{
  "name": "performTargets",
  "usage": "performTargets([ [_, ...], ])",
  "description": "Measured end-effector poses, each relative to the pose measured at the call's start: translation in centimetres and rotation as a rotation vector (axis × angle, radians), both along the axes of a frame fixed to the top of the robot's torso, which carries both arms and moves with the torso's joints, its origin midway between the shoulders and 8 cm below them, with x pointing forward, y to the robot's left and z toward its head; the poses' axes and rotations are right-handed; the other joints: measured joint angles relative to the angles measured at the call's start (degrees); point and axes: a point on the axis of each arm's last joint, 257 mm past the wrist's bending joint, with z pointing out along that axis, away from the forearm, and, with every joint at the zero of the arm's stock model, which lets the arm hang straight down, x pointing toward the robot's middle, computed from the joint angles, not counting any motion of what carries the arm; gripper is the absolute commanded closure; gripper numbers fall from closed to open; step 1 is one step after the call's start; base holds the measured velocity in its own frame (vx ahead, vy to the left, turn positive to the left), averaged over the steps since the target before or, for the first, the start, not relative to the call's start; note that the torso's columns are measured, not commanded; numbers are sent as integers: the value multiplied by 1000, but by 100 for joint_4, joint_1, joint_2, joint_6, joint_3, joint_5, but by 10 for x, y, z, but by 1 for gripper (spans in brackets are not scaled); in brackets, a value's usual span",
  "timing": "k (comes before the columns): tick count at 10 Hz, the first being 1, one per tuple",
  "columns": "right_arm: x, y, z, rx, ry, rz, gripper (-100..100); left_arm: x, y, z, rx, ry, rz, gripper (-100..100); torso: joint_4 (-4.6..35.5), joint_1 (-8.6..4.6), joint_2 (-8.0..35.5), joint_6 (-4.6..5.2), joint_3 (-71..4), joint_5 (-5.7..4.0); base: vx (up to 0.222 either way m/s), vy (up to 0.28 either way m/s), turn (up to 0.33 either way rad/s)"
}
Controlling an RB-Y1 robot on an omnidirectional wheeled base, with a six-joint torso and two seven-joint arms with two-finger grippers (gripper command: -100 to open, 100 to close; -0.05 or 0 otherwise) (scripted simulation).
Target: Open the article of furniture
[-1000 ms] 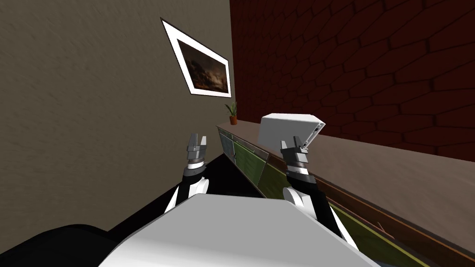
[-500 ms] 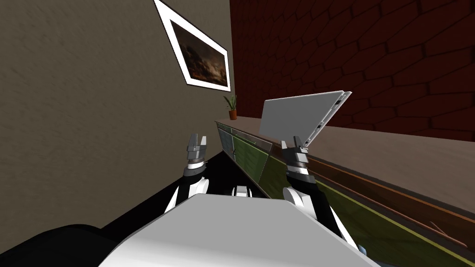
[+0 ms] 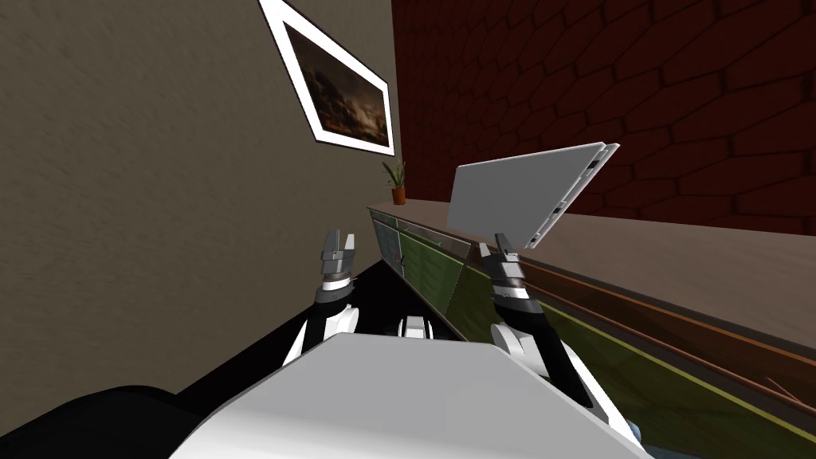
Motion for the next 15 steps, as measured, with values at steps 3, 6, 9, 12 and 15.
performTargets([
  [3, 2, 7, -4, -174, 13, -53, -100, 0, 0, 0, 0, 0, 0, 0, 0, -2, 0, 0, -1, 0, 39, 63, -71],
  [6, 4, 13, -8, -365, 17, -122, -100, 0, 0, 0, 0, 0, 0, 0, 0, -6, 0, -1, -1, -2, 38, 55, -60],
  [9, 6, 17, -12, -511, 16, -181, -100, 0, 0, 0, 0, 0, 0, 0, 1, 1, 2, 0, 1, 0, 26, 55, -57],
  [12, 8, 21, -16, -656, 12, -240, -100, 0, 0, 0, 0, 0, 0, 0, 0, -1, -2, 0, -2, -1, 30, 52, -60],
  [15, 10, 23, -21, -806, 6, -301, -100, 0, 0, 0, 0, 0, 0, 0, 0, -3, -3, 0, -2, -1, 31, 53, -64],
])
